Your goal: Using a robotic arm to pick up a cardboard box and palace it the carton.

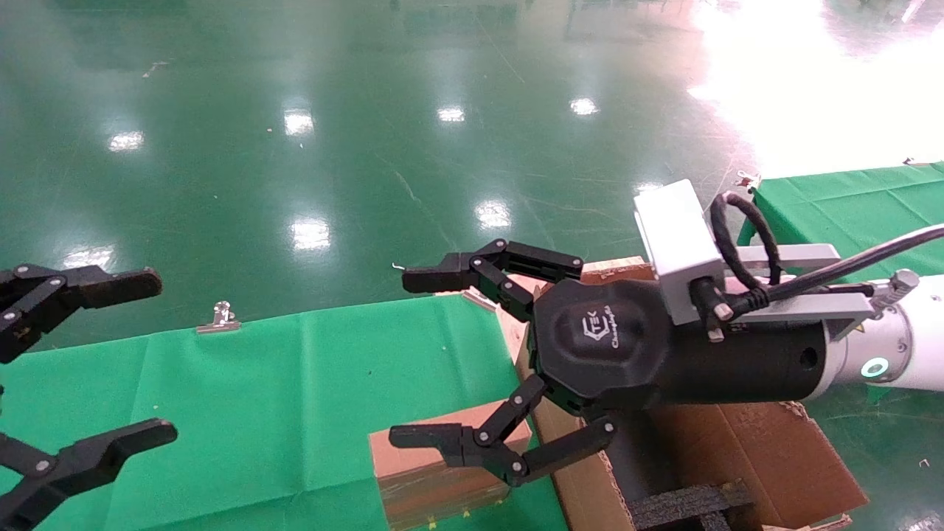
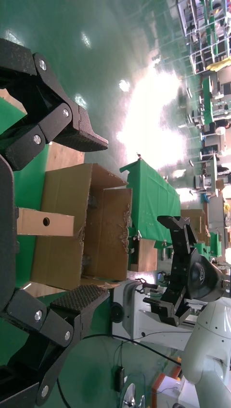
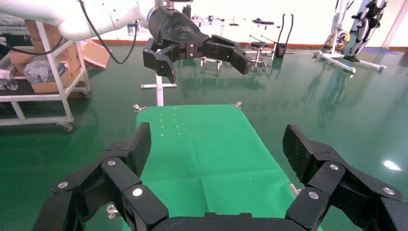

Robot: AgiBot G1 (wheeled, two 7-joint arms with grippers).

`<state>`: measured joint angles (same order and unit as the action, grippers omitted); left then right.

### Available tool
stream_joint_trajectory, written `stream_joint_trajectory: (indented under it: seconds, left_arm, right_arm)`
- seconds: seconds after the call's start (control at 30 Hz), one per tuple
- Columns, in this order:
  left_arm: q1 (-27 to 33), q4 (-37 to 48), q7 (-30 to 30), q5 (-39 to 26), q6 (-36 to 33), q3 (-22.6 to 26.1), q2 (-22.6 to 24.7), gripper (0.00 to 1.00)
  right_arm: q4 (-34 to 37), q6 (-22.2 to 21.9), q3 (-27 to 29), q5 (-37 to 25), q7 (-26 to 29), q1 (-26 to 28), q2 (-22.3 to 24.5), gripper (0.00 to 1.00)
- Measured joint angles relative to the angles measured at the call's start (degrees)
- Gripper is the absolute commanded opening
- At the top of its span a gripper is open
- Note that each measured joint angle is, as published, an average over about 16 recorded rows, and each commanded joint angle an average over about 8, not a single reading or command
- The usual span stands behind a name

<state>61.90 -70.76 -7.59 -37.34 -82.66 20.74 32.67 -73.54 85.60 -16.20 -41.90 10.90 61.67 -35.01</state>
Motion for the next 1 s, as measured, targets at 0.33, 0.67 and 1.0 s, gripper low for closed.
stream_joint_trajectory:
  seconds: [0.33,0.67,1.0]
  left_arm:
    - [0.0,0.0,0.0,0.0,0.0,0.0,0.0,1.00]
    - [0.0,0.0,0.0,0.0,0.0,0.0,0.0,0.29]
    - [0.0,0.0,0.0,0.0,0.0,0.0,0.0,0.00]
  right_arm:
    - [0.0,0.0,0.0,0.0,0.0,0.0,0.0,1.00]
    - [0.0,0.0,0.0,0.0,0.0,0.0,0.0,1.00]
    - [-0.1,0.4,-0.8,-1.8,0.0,1.0,0.0,1.00]
